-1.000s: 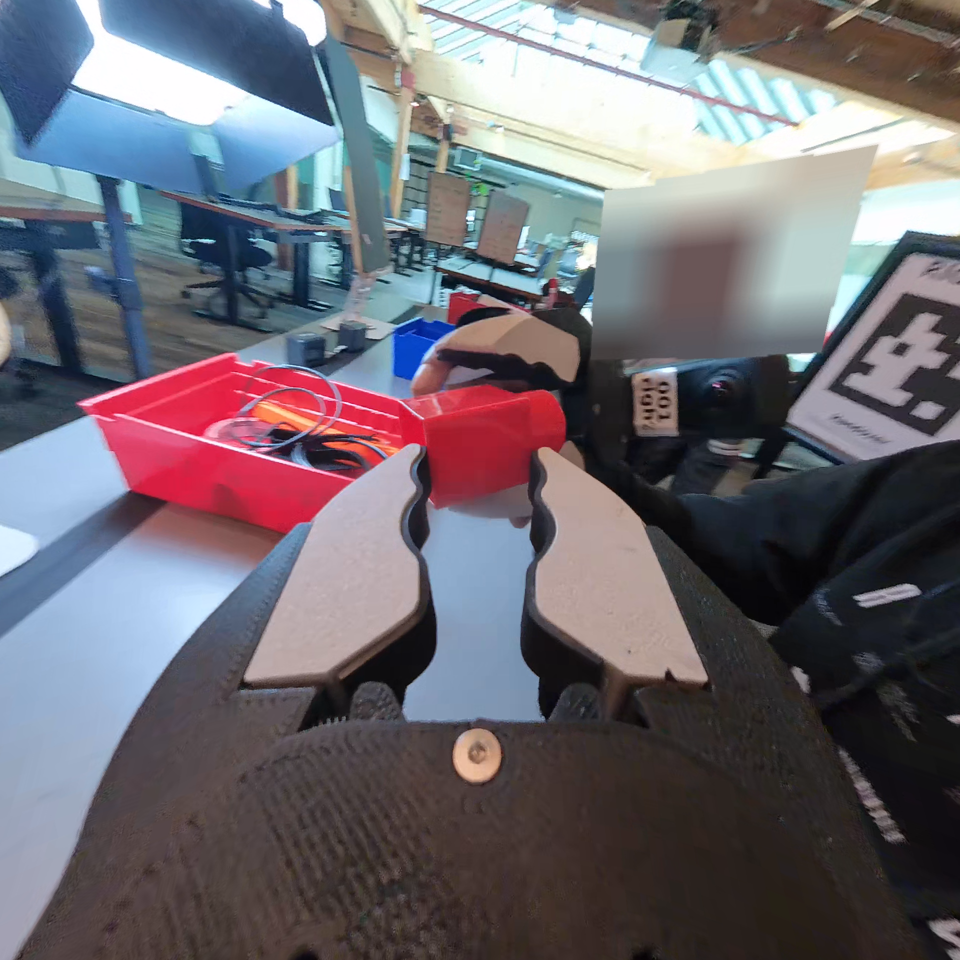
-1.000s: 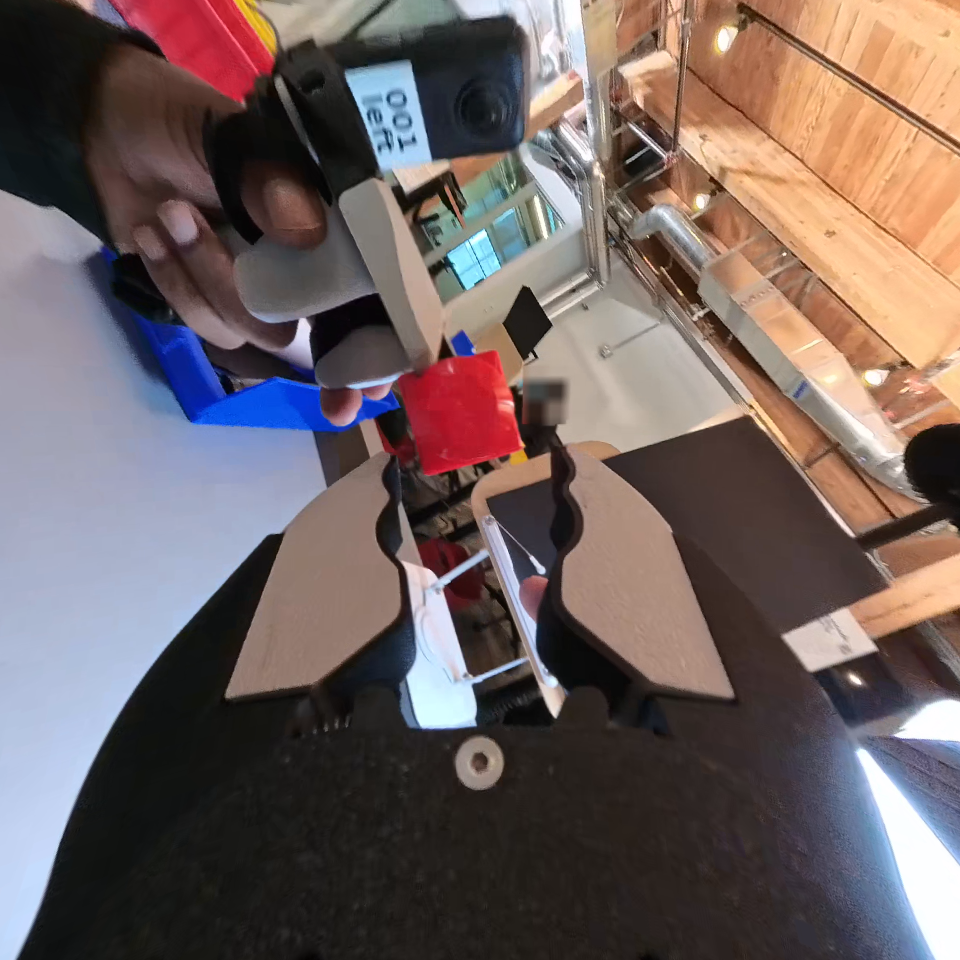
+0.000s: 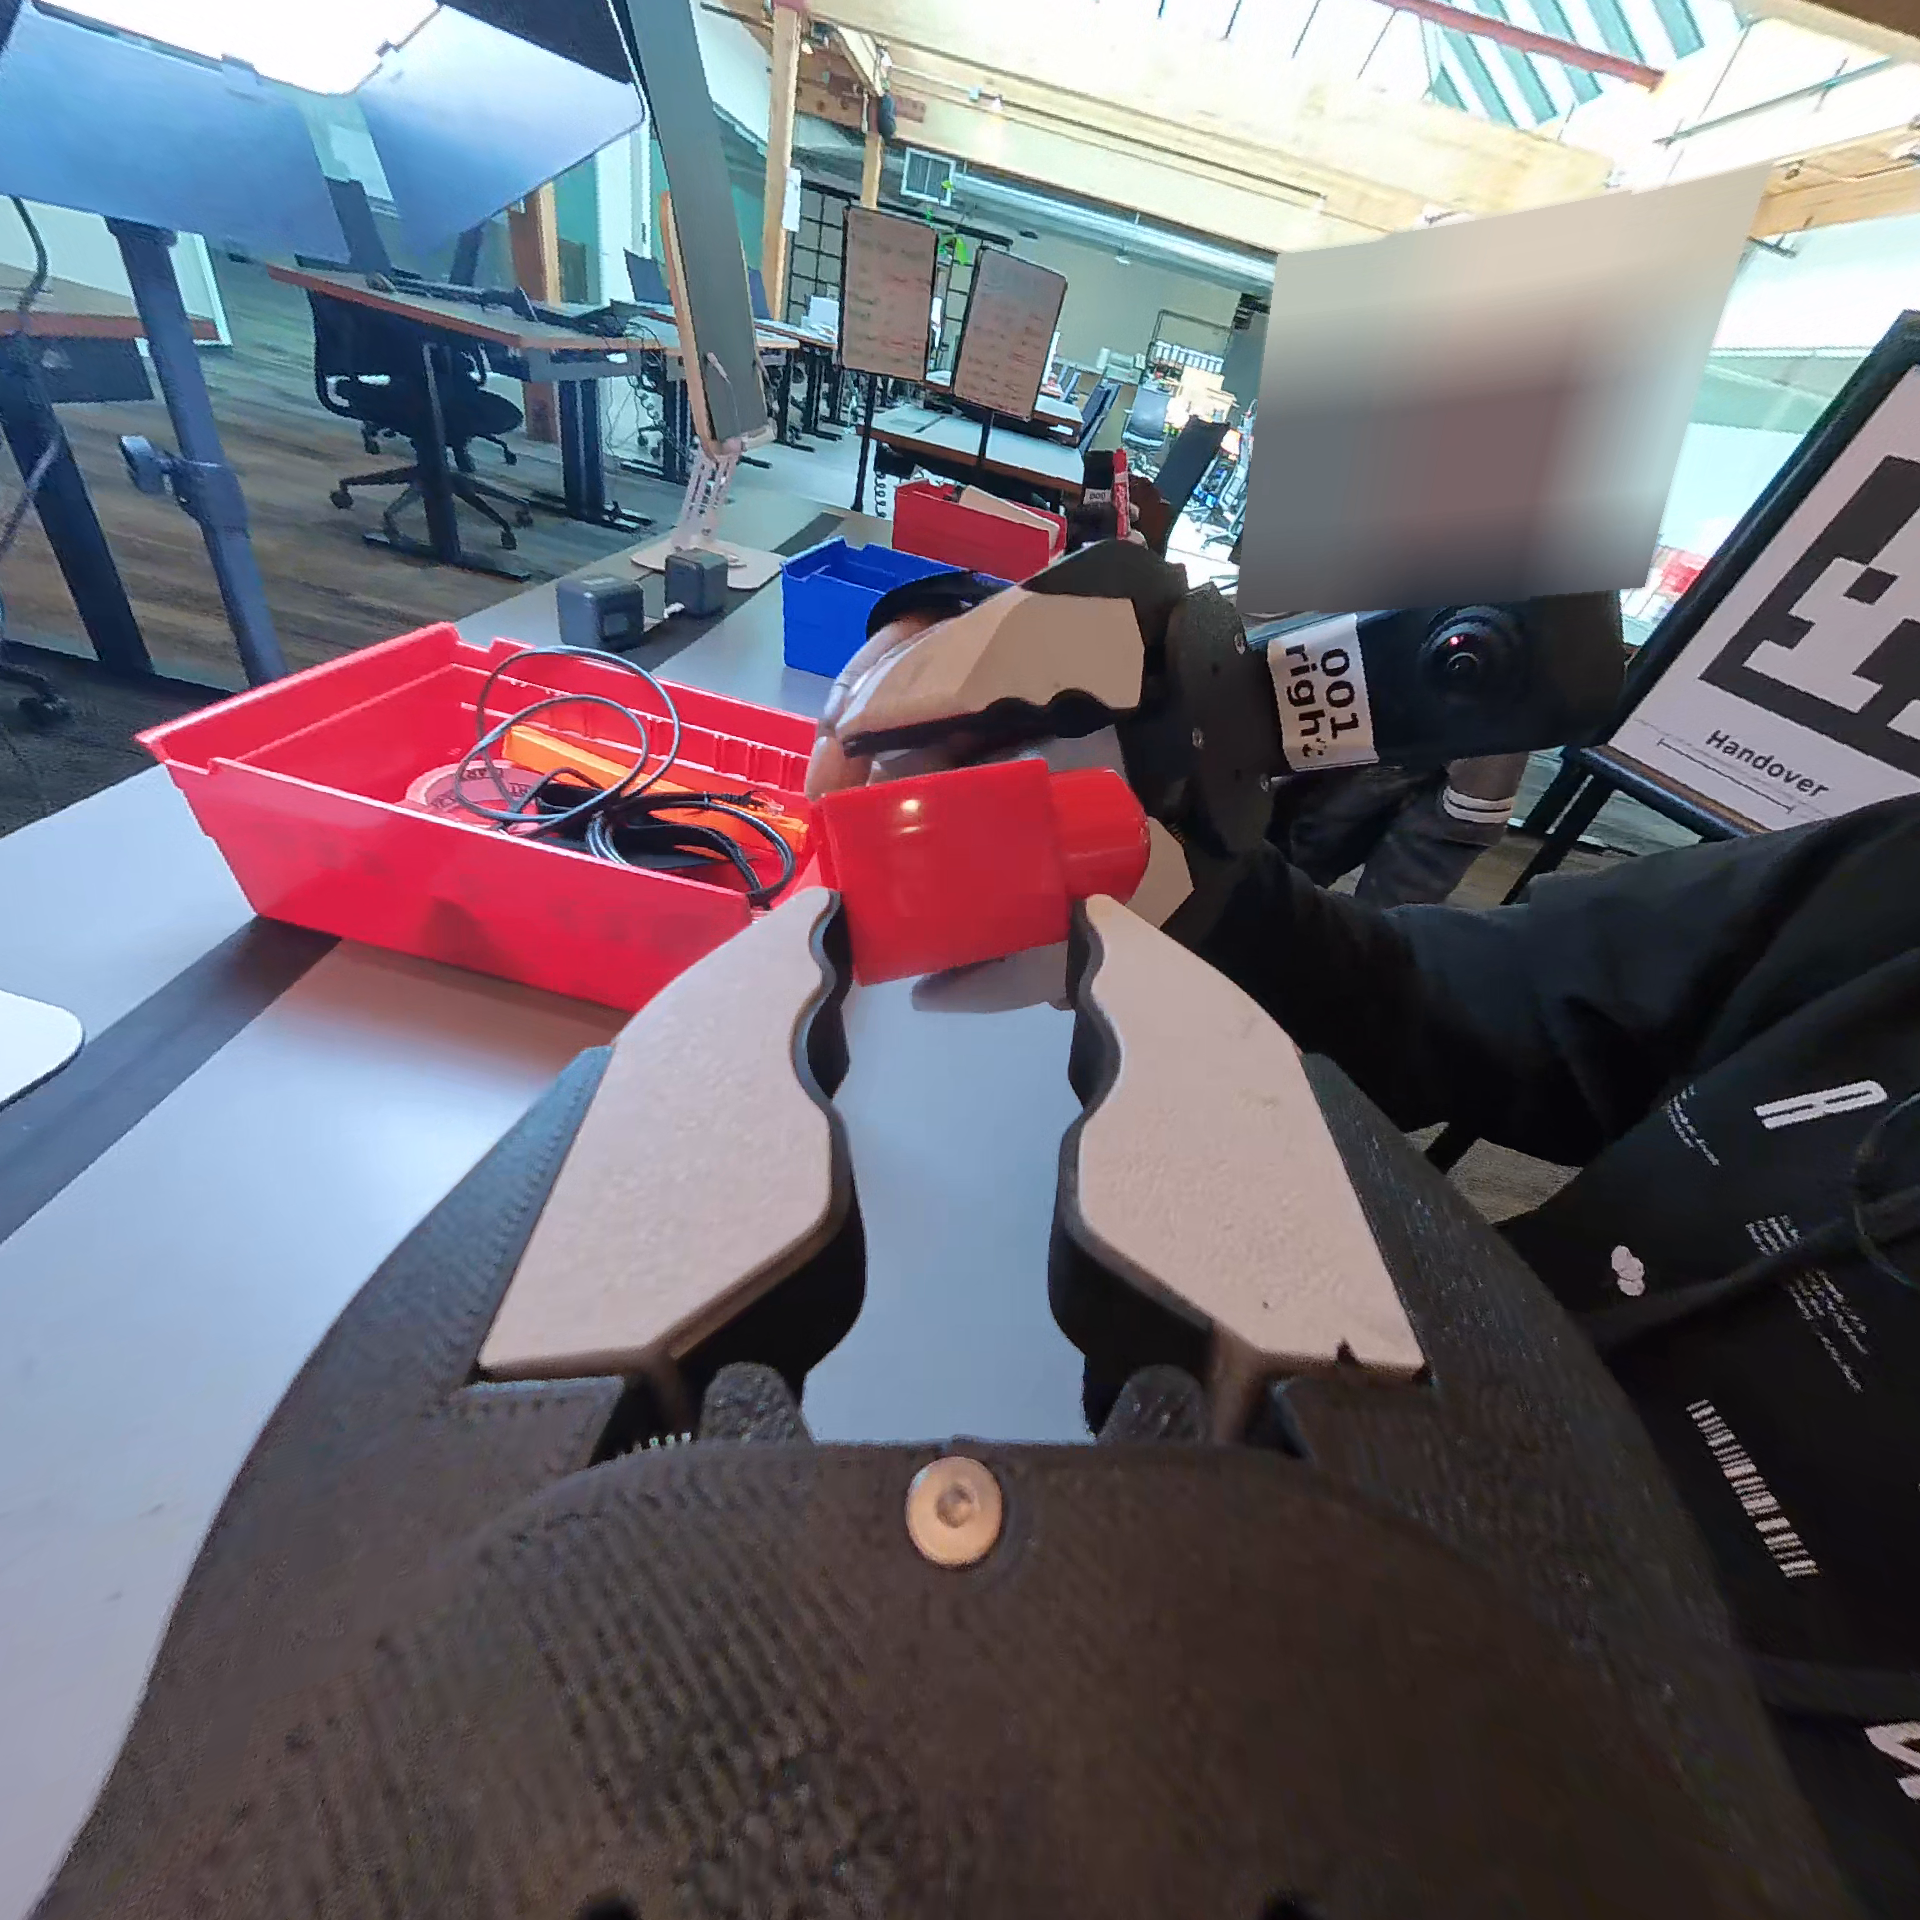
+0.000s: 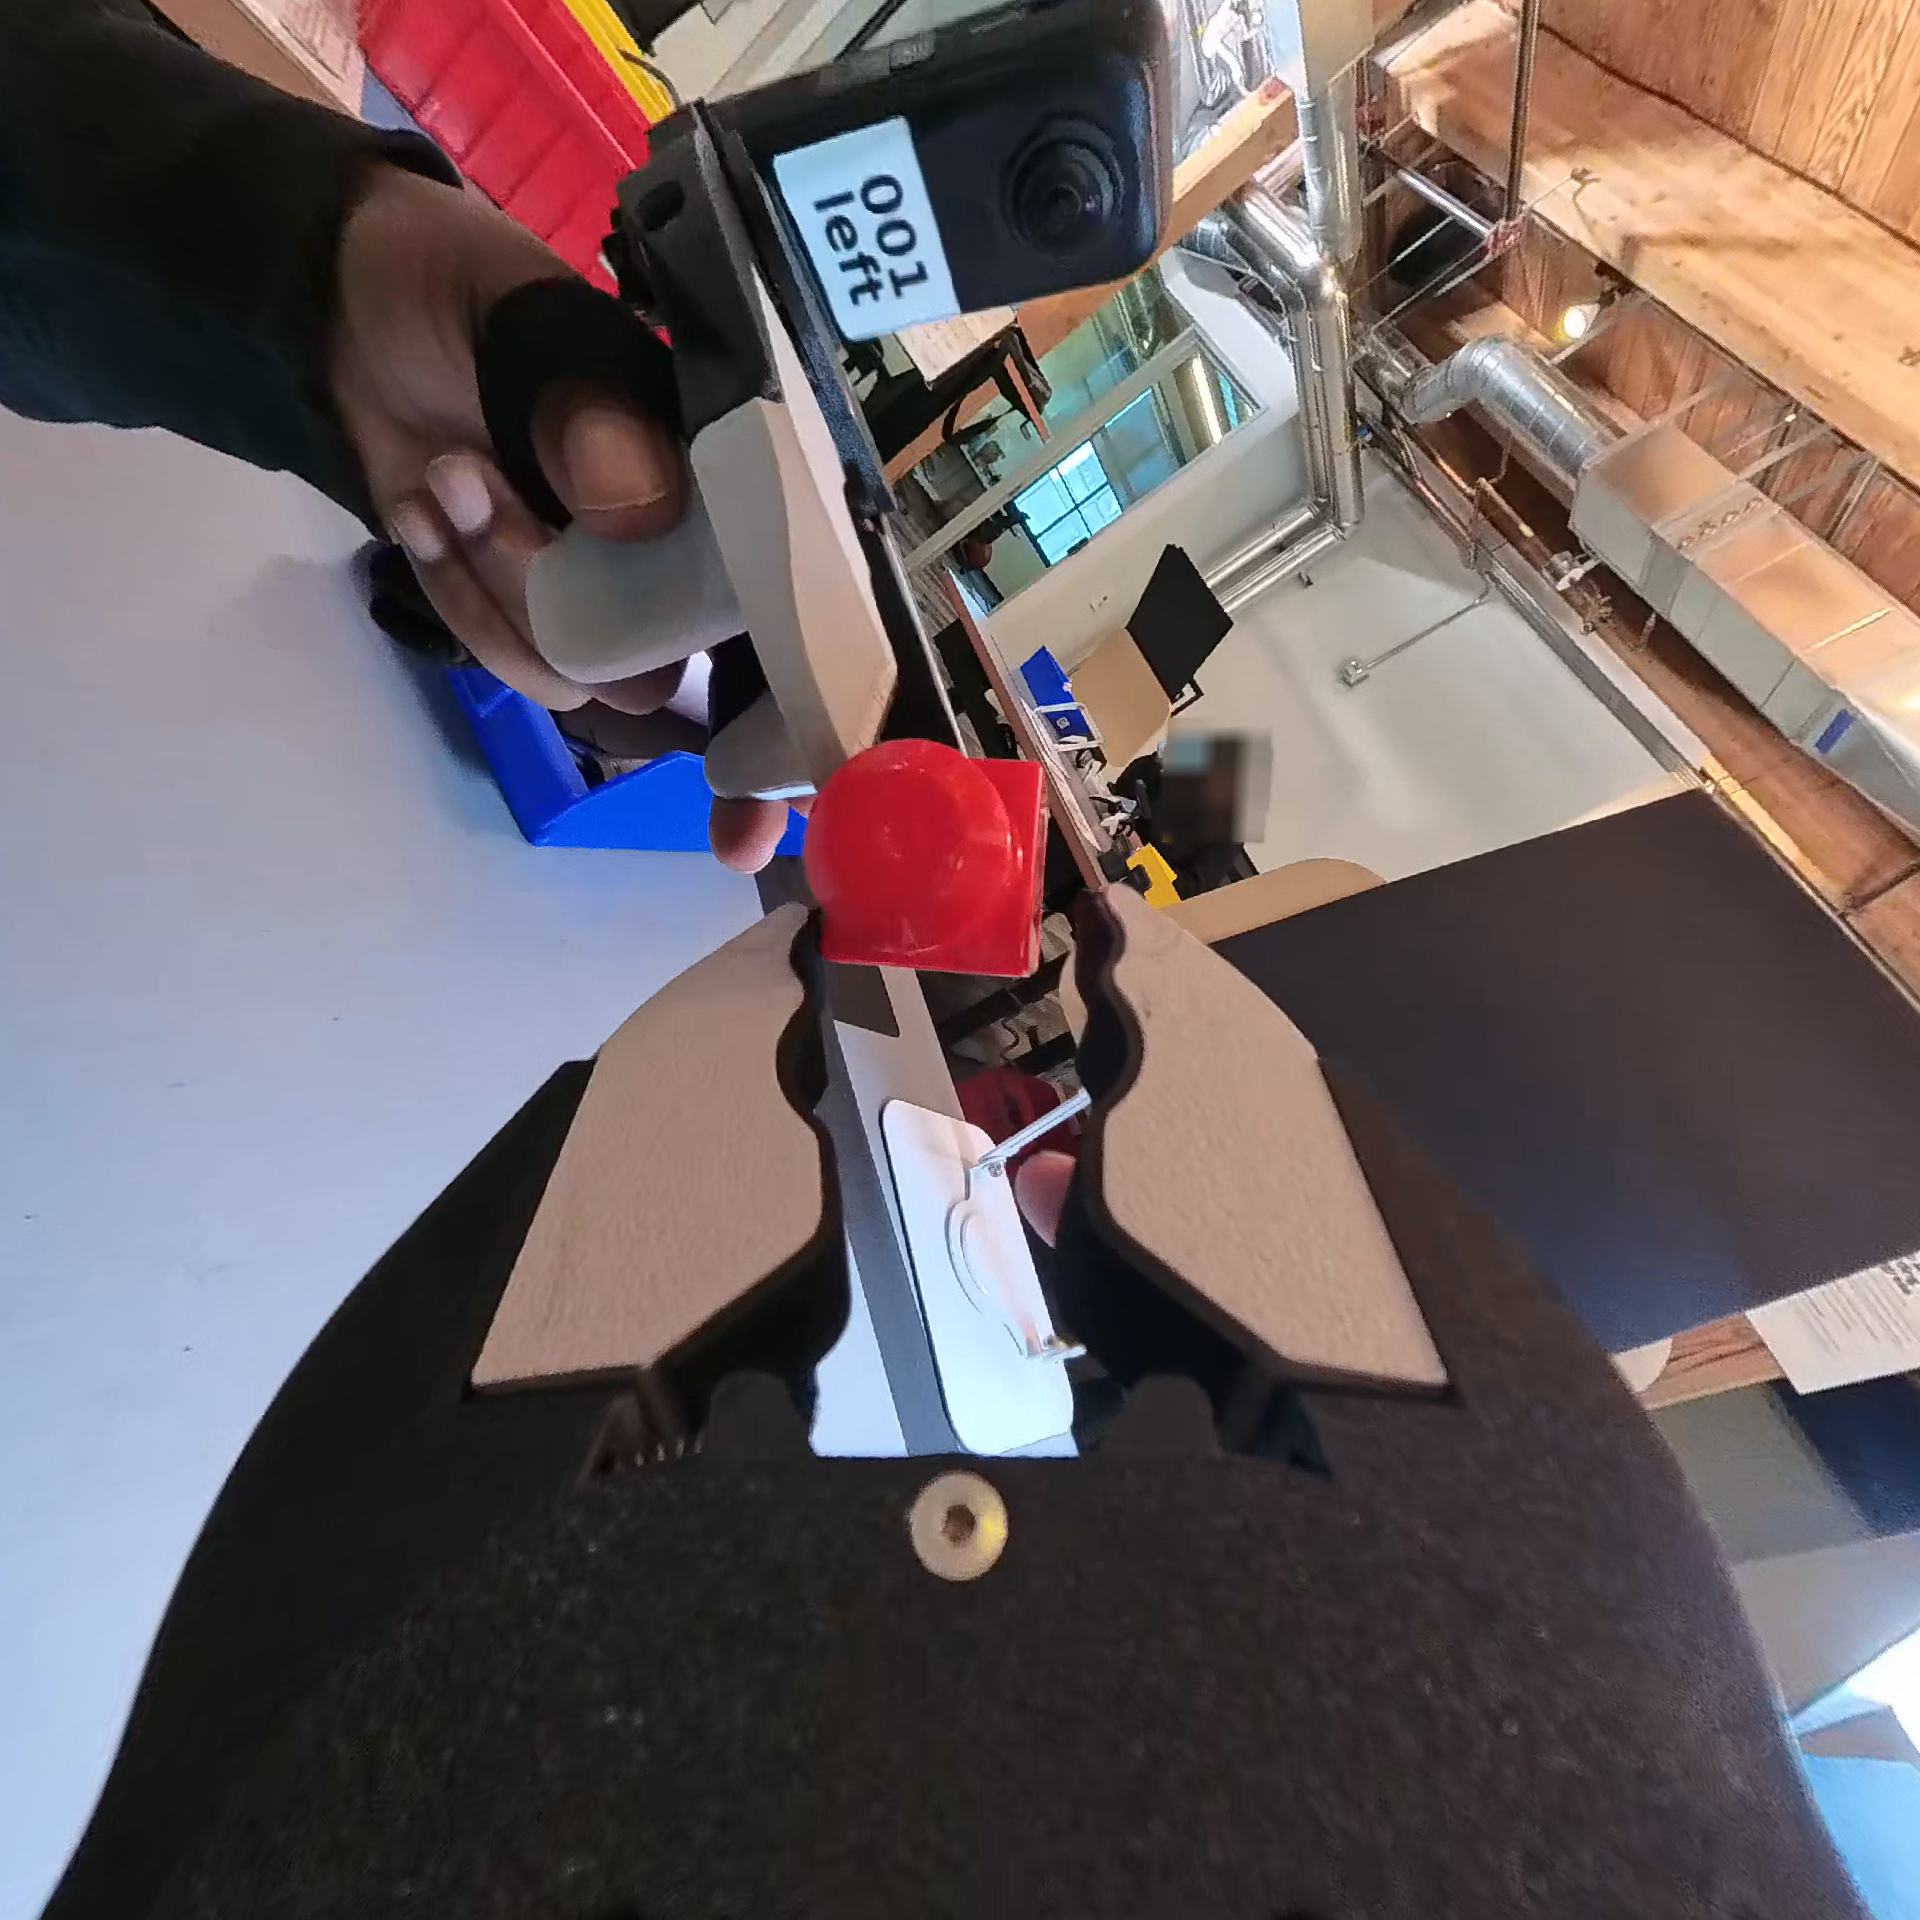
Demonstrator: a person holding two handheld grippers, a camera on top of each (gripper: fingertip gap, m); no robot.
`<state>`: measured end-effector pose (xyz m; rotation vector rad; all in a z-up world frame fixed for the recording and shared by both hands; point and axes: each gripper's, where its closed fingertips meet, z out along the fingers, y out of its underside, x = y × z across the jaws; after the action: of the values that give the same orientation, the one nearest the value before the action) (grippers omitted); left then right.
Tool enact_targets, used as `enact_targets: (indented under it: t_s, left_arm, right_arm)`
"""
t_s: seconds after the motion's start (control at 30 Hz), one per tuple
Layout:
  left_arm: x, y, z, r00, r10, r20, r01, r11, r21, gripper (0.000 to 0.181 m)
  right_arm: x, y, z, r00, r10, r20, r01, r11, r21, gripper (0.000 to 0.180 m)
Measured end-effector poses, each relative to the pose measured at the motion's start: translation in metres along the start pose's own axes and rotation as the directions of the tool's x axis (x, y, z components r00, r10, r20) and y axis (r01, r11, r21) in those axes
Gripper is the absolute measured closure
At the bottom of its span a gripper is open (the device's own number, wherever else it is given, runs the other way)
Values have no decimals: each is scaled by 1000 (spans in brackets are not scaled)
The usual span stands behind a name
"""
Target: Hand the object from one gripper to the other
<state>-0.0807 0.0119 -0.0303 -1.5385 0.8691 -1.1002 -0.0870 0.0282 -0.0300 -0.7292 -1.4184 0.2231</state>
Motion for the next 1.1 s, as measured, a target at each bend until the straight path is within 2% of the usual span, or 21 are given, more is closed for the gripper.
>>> enact_targets:
  t_s: [0.27, 0.33, 0.43, 0.53, 0.67, 0.73, 0.9, 1.1]
  left_arm:
    - [4, -5, -1, 989, -94, -116, 102, 992, 72, 141]
    - [3, -7, -1, 988, -100, -117, 110, 990, 89, 140]
    - [-8, -9, -3, 999, -32, 15, 30, 995, 96, 140]
    - [-6, -16, -8, 995, 31, 91, -39, 995, 88, 129]
    - [-8, -7, 5, 976, 104, 190, -105, 995, -5, 106]
    - [-13, -3, 9, 970, 105, 221, -104, 994, -17, 103]
    - [-19, -6, 4, 959, 144, 243, -150, 989, 7, 132]
    - [-12, -11, 1, 974, 130, 186, -141, 989, 46, 138]
  right_arm:
    - [2, -6, -2, 998, -42, -40, 44, 998, 38, 143]
    - [4, -4, -1, 998, -36, -43, 36, 999, 8, 144]
    - [11, 6, 0, 992, -88, -90, 80, 993, -89, 143]
    - [17, 16, 0, 981, -155, -118, 130, 971, -199, 144]
    - [9, 22, 9, 962, -247, -113, 207, 936, -284, 143]
    - [7, 20, 11, 950, -291, -115, 244, 919, -309, 144]
    - [9, 14, 10, 931, -340, -132, 283, 902, -327, 144]
    - [9, 4, 8, 955, -256, -152, 224, 955, -196, 142]
